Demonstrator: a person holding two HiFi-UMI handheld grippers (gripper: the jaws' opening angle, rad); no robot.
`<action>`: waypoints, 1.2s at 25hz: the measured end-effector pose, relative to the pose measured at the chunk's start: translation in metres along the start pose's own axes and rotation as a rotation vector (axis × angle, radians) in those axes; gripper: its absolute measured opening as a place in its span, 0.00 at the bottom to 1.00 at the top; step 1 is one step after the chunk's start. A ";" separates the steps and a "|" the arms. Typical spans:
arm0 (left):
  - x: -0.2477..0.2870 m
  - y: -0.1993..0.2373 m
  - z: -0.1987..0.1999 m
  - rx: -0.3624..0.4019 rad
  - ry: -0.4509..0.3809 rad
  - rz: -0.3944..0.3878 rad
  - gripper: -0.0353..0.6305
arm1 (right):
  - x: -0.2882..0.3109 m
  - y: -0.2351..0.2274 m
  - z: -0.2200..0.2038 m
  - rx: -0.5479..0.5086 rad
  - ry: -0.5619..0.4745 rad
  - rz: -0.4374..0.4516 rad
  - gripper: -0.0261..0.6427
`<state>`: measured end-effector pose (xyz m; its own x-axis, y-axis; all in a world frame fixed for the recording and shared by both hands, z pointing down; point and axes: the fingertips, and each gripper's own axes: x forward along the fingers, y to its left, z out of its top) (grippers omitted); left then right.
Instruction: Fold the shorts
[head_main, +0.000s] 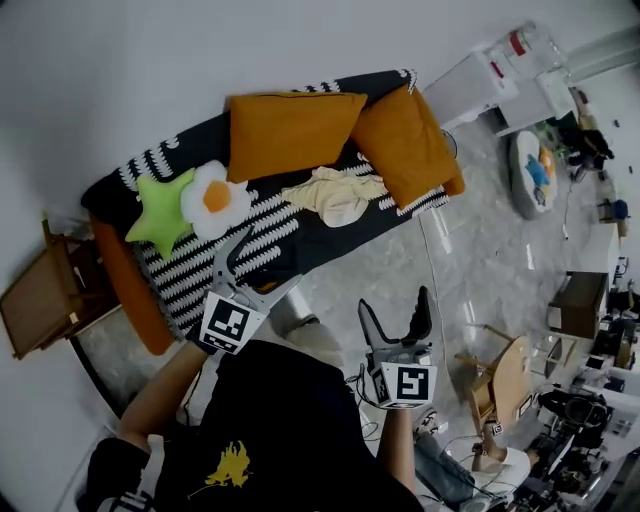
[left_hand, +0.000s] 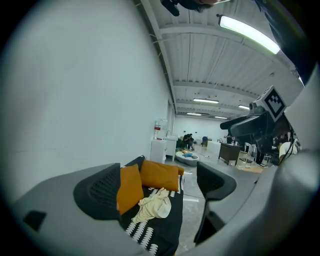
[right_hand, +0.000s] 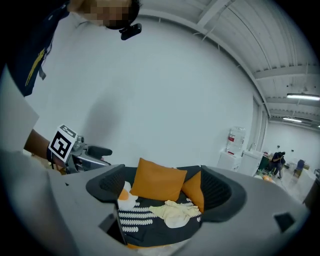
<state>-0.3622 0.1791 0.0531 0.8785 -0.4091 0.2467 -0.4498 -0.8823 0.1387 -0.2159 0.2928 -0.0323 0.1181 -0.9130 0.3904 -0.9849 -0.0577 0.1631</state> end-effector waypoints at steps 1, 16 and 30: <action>0.004 0.007 0.001 -0.018 0.007 -0.001 0.78 | 0.010 -0.001 0.002 -0.005 0.024 0.002 0.76; 0.118 0.007 -0.024 -0.197 0.038 0.125 0.78 | 0.217 -0.054 -0.078 -0.327 0.190 0.356 0.54; 0.275 0.119 -0.273 -0.192 0.393 0.256 0.78 | 0.517 -0.057 -0.331 -0.548 0.401 0.640 0.41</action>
<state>-0.2184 0.0249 0.3993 0.6257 -0.4554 0.6333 -0.6969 -0.6911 0.1916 -0.0570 -0.0418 0.4604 -0.2913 -0.4916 0.8207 -0.6922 0.7004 0.1739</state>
